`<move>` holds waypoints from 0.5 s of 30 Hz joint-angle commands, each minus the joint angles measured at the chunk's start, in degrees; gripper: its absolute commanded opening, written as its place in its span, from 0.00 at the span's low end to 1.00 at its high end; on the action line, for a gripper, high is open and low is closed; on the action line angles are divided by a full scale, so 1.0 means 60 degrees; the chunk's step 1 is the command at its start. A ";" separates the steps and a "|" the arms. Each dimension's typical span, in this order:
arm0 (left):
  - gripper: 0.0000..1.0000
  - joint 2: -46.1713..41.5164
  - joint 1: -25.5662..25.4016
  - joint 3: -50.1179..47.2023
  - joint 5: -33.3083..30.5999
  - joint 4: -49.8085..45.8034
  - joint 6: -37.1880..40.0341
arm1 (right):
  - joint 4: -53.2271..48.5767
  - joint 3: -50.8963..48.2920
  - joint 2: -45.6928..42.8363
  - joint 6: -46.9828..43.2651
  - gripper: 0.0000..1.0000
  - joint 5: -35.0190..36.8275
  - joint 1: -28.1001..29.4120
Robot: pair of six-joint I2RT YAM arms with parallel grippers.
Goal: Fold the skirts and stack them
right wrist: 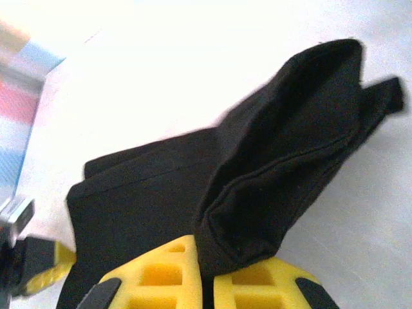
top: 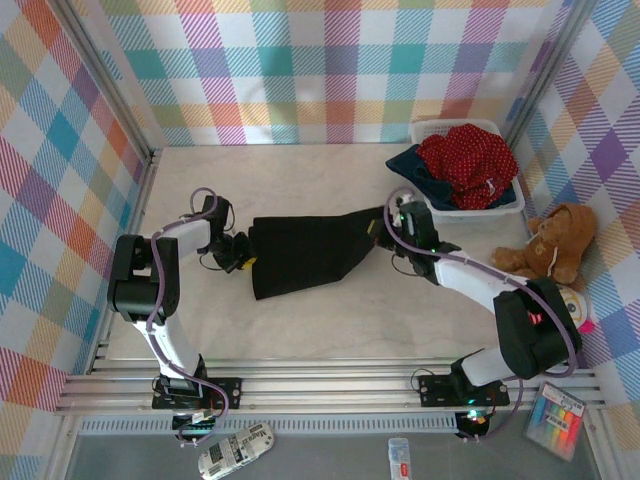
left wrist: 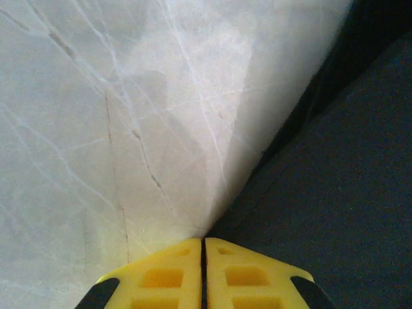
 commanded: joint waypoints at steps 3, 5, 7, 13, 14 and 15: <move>0.05 0.0614 -0.0299 0.0066 0.1221 0.1139 0.0136 | -0.1640 0.2458 0.1234 -0.4067 0.00 -0.1322 0.1303; 0.04 0.0677 -0.0299 0.0133 0.1133 0.1088 0.0136 | -0.2719 0.3702 0.2152 -0.5276 0.00 -0.1713 0.1898; 0.03 0.0776 -0.0285 0.0242 0.1102 0.0994 0.0142 | -0.3953 0.4923 0.3139 -0.6387 0.00 -0.1986 0.2502; 0.02 0.0914 -0.0257 0.0536 0.0853 0.0660 0.0224 | -0.6697 0.7418 0.5480 -0.9516 0.00 -0.1055 0.4127; 0.02 0.0950 -0.0241 0.0574 0.0867 0.0630 0.0253 | -0.7063 0.7726 0.5782 -0.9857 0.00 -0.0777 0.4314; 0.02 0.0983 -0.0234 0.0614 0.0867 0.0587 0.0268 | -0.7343 0.7967 0.6019 -1.0056 0.00 -0.0580 0.4433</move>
